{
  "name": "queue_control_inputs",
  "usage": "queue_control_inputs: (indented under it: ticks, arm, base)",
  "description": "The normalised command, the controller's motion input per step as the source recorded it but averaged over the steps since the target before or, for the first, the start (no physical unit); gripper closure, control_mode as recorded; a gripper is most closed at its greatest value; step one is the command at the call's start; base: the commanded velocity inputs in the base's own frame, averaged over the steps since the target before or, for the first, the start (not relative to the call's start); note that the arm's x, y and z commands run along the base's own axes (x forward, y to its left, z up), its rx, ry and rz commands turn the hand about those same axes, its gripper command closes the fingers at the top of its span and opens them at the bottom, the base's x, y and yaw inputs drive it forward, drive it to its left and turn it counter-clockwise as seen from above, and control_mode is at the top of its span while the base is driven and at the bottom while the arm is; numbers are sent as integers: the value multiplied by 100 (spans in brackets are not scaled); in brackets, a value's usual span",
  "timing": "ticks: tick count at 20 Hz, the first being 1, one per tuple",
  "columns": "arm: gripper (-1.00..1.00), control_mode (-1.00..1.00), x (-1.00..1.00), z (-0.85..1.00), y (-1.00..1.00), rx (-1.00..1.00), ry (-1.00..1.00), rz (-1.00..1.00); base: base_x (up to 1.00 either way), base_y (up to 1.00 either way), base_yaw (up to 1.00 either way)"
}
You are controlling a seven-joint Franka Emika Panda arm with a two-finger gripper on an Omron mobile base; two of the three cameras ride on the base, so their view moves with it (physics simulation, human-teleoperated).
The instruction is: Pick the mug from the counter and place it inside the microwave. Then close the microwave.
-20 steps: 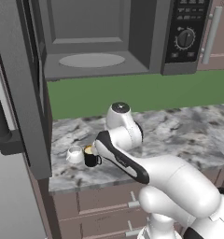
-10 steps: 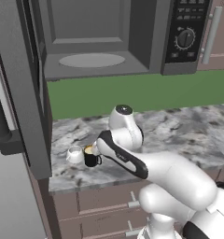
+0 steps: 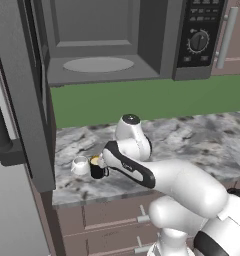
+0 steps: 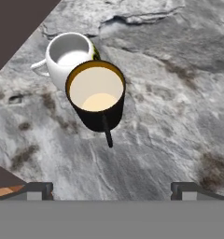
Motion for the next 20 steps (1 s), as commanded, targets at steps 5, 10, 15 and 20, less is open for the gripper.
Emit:
queue_control_inputs:
  ticks: [5,10,15,20]
  arm:
    - [-100,-100,0,-12,8,0,0,0]
    - [-100,-100,1,-1,0,0,1,0]
    - [-100,-100,0,-2,1,0,3,0]
    - [-100,-100,4,-9,0,0,1,0]
  base:
    - [0,0,0]
    - [0,0,0]
    - [0,0,0]
    - [0,0,0]
